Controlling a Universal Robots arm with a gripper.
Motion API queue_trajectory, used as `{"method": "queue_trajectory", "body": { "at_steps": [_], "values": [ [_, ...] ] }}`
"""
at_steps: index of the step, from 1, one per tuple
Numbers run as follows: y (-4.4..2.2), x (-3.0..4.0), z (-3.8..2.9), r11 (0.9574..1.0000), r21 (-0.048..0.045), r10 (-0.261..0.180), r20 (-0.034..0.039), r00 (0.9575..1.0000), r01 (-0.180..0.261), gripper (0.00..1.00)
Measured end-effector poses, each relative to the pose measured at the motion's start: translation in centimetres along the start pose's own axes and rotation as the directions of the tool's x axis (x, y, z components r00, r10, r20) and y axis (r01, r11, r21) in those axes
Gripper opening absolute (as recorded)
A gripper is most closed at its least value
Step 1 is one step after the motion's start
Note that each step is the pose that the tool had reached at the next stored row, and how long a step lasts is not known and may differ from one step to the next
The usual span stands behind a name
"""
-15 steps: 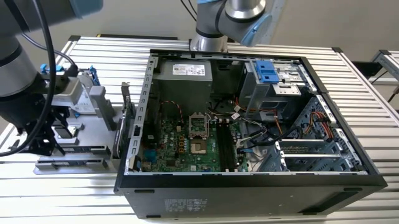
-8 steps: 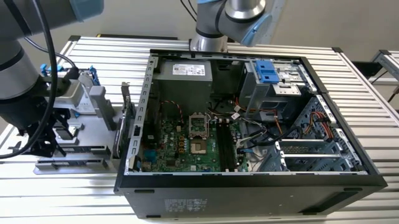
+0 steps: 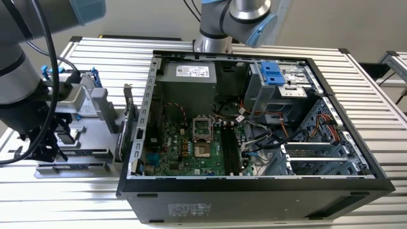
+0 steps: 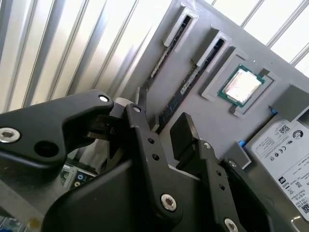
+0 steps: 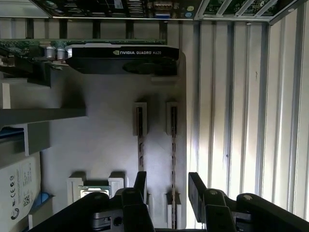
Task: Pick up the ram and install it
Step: 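Pick up the ram and move it above insertion slot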
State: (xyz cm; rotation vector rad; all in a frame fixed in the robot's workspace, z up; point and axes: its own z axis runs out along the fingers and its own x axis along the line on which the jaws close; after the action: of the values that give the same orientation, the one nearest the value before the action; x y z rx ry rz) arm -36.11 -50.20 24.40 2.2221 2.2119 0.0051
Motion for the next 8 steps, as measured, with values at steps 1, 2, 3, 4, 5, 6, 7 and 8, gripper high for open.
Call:
{"method": "queue_trajectory", "body": {
  "at_steps": [1, 2, 3, 4, 5, 6, 7, 8],
  "values": [
    [-0.01, -0.01, 0.05, 1.0, 0.0001, 0.0, 0.0001, 1.0, 0.0, 1.0],
    [-0.03, -0.03, 0.1, 1.0, 0.0001, 0.0, 0.0001, 1.0, 0.0, 1.0],
    [-0.04, -0.04, 0.16, 1.0, 0.0, 0.0, 0.0001, 1.0, 0.0, 1.0],
    [-0.04, -0.06, 0.21, 1.0, 0.0001, 0.0, 0.0001, 1.0, 0.0, 1.0],
    [-0.04, -0.07, 0.28, 1.0, 0.0, 0.0, 0.0, 1.0, 0.0, 1.0],
    [-0.04, -0.08, 0.34, 1.0, 0.0, 0.0, 0.0, 1.0, 0.0, 1.0],
    [-0.05, -0.09, 0.41, 1.0, 0.0, 0.0, 0.0, 1.0, 0.0, 1.0],
    [-0.06, -0.1, 0.48, 1.0, 0.0001, 0.0, 0.0, 1.0, 0.0, 1.0]
  ]
}}
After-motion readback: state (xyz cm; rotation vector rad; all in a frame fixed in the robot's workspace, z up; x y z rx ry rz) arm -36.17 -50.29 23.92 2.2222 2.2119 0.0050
